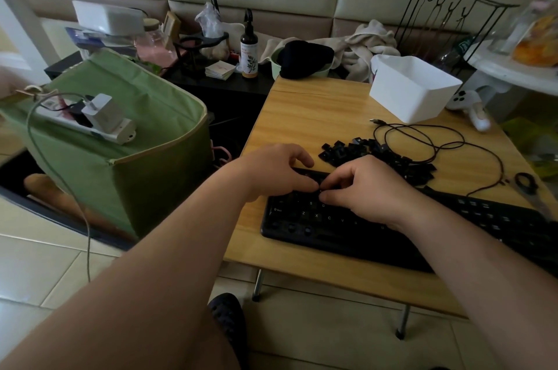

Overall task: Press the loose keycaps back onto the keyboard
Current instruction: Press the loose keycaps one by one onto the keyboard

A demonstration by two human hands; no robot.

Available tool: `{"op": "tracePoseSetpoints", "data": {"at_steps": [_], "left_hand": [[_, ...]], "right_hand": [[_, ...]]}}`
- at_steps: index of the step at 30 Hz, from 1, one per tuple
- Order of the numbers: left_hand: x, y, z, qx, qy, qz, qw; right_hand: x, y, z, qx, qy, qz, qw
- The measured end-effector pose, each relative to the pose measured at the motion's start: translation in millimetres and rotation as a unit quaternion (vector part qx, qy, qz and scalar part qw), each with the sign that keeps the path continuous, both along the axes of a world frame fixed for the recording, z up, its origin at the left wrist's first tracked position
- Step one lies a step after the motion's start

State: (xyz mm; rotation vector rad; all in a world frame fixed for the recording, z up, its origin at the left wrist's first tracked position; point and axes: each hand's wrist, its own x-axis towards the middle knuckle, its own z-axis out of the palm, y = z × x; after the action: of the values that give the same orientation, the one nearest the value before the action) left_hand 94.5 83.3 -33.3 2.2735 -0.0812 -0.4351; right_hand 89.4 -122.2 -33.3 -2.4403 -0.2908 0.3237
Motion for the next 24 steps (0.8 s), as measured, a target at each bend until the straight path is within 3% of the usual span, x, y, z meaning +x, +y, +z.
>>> {"op": "tracePoseSetpoints", "data": {"at_steps": [5,15,24], "left_hand": [[0.6,-0.7,-0.7,0.0,-0.003,0.002,1.0],[0.5,0.3,-3.3,0.004,-0.013,-0.003,1.0],[0.5,-0.4,-3.5,-0.004,-0.01,-0.007,1.0]], "right_hand": [[2.6,2.8,1.3,0.018,0.008,-0.025,1.0],[-0.4,5.6,-1.3,-0.041,-0.011,-0.019,0.999],[7.1,18.9,14.2,-0.173,-0.008,0.005,0.985]]}}
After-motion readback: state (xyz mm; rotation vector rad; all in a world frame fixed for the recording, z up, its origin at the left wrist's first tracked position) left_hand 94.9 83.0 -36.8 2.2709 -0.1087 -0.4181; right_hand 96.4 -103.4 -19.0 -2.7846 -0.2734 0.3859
